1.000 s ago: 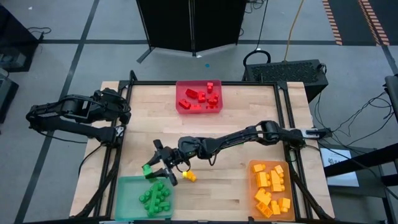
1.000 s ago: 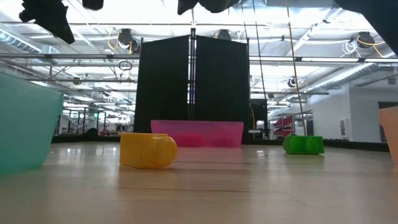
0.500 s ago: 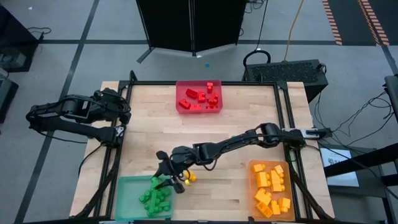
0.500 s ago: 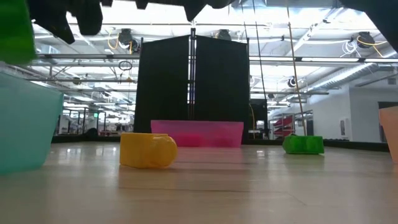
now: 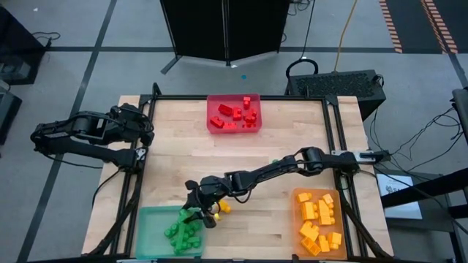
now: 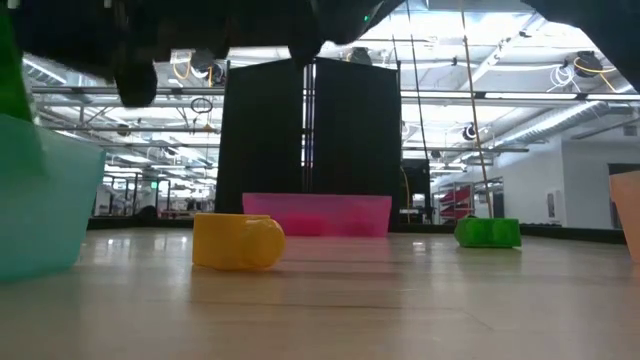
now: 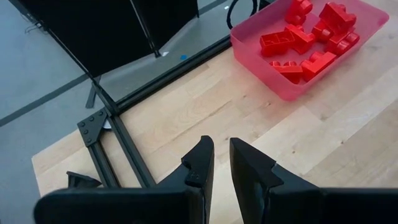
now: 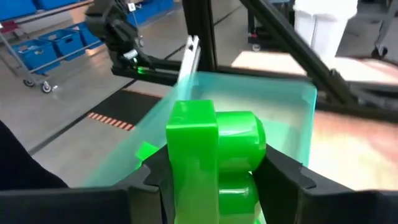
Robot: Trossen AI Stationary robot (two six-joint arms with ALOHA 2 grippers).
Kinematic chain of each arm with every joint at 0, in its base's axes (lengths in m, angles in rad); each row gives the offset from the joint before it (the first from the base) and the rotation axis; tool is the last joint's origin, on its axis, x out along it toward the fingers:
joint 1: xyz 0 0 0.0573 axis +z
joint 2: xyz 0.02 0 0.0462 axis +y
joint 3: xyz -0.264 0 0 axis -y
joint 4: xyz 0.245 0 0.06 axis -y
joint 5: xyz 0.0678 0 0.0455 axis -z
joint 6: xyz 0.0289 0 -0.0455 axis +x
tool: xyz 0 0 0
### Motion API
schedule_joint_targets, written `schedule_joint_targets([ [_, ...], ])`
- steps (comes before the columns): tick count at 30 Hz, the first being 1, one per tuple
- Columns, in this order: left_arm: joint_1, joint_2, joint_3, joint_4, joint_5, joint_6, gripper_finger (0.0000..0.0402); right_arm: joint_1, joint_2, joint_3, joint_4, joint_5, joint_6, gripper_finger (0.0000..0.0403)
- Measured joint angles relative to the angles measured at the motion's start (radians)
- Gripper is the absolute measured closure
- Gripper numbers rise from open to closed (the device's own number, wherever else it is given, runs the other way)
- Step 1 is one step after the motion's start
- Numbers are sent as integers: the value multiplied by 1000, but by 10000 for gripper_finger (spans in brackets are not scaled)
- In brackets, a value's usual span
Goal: Sort blocks
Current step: Put the green game piece into the green bin
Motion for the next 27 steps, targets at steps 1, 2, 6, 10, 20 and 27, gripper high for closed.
schedule_joint_targets([
  [1, 0, 0, 0, 0, 0, 0, 343, 0, 7, 0, 0, 1, 9, 253],
  [2, 0, 0, 0, 0, 0, 0, 343, 0, 11, 0, -2, 2, 16, 253],
  [6, 0, 0, 0, 0, 0, 0, 343, 3, 18, 0, -12, 35, 29, 244],
  [10, 0, 0, 0, 0, -1, 0, 343, 9, 18, 4, -15, 120, 31, 133],
  [20, 0, 0, 0, 0, -5, 0, 343, 7, 19, 217, -174, 169, -58, 25],
  [27, 0, 0, 0, -1, -4, 0, 343, -22, -60, 419, -540, 214, -267, 48],
])
